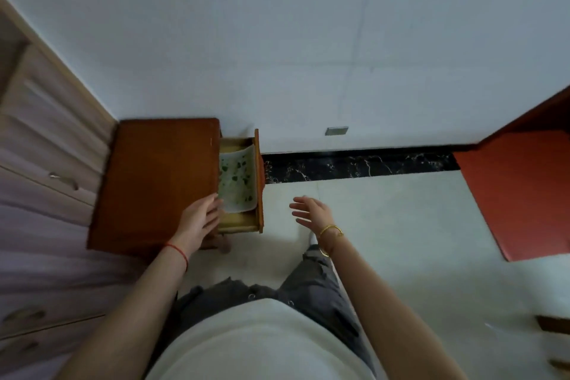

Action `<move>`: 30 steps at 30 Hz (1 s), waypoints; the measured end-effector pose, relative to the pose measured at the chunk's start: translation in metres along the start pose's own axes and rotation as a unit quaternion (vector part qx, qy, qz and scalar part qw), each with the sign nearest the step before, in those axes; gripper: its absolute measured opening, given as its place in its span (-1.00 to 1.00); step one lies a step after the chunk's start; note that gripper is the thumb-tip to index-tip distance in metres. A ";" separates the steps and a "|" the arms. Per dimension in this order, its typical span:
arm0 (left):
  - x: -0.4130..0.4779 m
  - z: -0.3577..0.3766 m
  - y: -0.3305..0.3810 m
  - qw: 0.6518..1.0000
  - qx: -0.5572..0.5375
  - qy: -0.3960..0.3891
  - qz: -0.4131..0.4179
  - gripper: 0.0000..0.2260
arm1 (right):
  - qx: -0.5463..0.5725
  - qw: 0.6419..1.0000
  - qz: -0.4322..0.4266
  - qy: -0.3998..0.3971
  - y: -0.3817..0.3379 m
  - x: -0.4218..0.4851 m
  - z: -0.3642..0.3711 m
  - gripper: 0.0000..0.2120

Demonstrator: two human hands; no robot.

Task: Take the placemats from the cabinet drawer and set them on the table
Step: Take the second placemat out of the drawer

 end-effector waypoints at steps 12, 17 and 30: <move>0.052 0.078 -0.001 0.958 -0.231 0.167 0.039 -0.64 | -0.176 0.970 0.072 -0.153 -0.129 0.135 -0.070 -0.71; 0.057 0.091 -0.022 0.920 -0.308 0.240 0.035 -0.68 | -0.252 0.939 0.105 -0.210 -0.148 0.188 -0.059 -0.70; 0.102 0.059 -0.029 0.845 -0.417 0.334 0.038 -0.71 | -0.381 0.867 0.153 -0.283 -0.164 0.297 0.045 -0.83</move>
Point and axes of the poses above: each hand's wrist, its own x-axis towards the middle knuckle, its own z-axis out of the palm, y = z × x, the point moved 8 cm from there along x, towards the middle knuckle, and after that the axes turned 13 degrees about -y, right-handed, at the moved point
